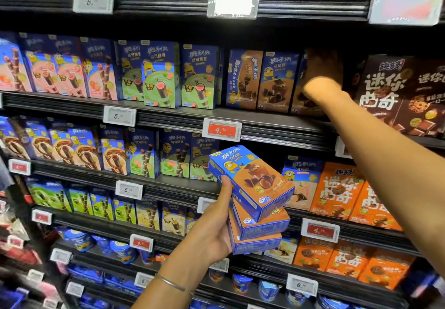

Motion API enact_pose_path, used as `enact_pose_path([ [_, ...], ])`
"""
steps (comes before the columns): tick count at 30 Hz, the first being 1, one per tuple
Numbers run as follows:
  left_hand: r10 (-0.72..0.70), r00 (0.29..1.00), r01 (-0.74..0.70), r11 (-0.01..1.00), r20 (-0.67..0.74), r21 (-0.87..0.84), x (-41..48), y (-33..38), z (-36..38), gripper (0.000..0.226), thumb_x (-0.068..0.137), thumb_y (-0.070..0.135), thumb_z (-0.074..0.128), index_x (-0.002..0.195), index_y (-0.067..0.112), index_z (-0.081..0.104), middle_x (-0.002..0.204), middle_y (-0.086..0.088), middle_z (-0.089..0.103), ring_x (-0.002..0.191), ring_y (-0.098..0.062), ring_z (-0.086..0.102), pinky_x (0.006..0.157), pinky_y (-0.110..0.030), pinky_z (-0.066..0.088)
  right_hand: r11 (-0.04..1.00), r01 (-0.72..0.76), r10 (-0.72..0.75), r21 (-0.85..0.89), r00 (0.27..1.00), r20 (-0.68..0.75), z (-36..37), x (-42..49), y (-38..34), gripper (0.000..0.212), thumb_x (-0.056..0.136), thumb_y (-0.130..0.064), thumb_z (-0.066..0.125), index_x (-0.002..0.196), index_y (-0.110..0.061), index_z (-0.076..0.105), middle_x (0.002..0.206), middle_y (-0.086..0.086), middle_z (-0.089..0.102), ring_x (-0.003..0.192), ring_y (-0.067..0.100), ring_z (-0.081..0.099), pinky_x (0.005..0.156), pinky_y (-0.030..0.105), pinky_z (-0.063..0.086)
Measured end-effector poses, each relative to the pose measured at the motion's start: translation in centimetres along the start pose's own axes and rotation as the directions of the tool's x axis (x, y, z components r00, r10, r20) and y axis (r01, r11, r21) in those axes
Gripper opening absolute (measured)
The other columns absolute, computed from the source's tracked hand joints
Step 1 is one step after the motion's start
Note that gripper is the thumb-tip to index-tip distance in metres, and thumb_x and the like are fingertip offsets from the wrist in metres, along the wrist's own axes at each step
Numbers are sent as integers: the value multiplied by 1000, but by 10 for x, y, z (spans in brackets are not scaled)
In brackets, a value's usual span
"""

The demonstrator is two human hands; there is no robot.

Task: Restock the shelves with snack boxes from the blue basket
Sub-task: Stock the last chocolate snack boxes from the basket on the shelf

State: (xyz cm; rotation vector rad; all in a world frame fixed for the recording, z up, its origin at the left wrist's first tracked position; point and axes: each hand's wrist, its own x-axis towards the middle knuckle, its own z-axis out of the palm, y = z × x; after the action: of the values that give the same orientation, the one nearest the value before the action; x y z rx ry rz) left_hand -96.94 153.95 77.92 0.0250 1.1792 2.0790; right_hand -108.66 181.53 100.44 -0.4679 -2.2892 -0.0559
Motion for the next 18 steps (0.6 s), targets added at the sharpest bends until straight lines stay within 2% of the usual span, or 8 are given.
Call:
enact_pose_path([
  [4, 11, 1000, -11, 1000, -9, -5, -3, 2, 0, 82, 71, 76, 60, 127, 18, 73, 123, -19, 74, 112, -40, 73, 94, -60, 58, 996, -29, 32, 79, 999, -33, -11, -14, -3, 68, 88, -3, 62, 151, -12, 40, 156, 22, 36, 145, 42, 31, 122, 49, 21],
  [7, 40, 999, -40, 999, -13, -3, -4, 3, -1, 82, 70, 75, 61, 127, 18, 73, 123, -18, 75, 113, -40, 72, 102, -62, 53, 940, -41, 94, 339, 985, -142, -25, -45, -18, 40, 90, -17, 57, 128, -3, 58, 128, 27, 60, 120, 43, 55, 96, 41, 45],
  [9, 64, 998, -64, 998, -9, 5, -6, 2, -3, 83, 66, 75, 63, 125, 18, 75, 124, -18, 74, 115, -39, 71, 107, -65, 48, 865, 121, 10, 488, 966, -258, -36, -72, -34, 32, 93, -27, 58, 119, -9, 61, 119, 16, 63, 110, 29, 60, 89, 33, 46],
  [10, 71, 997, -71, 997, -4, 11, -6, 1, -4, 83, 64, 75, 64, 124, 19, 76, 124, -17, 74, 115, -39, 71, 107, -65, 47, 791, 213, -53, 573, 958, -282, -41, -89, -42, 28, 93, -28, 60, 116, -13, 63, 115, 8, 65, 106, 18, 61, 88, 27, 47],
  [11, 79, 997, -79, 997, 1, 16, -7, 0, -5, 84, 62, 75, 65, 123, 19, 76, 124, -16, 74, 115, -38, 71, 108, -65, 47, 702, 263, -114, 661, 959, -261, -44, -105, -48, 24, 92, -27, 62, 112, -15, 66, 110, 1, 68, 99, 10, 63, 87, 23, 50],
  [13, 96, 995, -97, 995, 9, 34, -8, -2, -7, 87, 57, 76, 67, 122, 20, 76, 124, -15, 75, 115, -37, 71, 109, -63, 47, 582, 214, -226, 784, 969, -96, -44, -139, -54, 21, 90, -25, 68, 109, -17, 69, 101, -7, 70, 93, 4, 66, 86, 22, 53],
  [16, 108, 994, -109, 992, 11, 57, -10, -7, -7, 92, 58, 78, 64, 129, 20, 73, 127, -14, 74, 118, -35, 70, 110, -61, 47, 567, 15, -343, 823, 913, 220, -35, -183, -56, 28, 88, -23, 77, 115, -18, 68, 104, -7, 69, 94, 4, 66, 92, 26, 55],
  [18, 107, 994, -109, 993, 23, 55, -12, -10, -8, 93, 60, 79, 62, 133, 21, 70, 130, -14, 72, 121, -36, 69, 112, -60, 46, 623, -81, -304, 778, 892, 336, -27, -201, -53, 39, 87, -26, 79, 122, -21, 65, 113, -5, 67, 99, 6, 65, 95, 29, 54],
])
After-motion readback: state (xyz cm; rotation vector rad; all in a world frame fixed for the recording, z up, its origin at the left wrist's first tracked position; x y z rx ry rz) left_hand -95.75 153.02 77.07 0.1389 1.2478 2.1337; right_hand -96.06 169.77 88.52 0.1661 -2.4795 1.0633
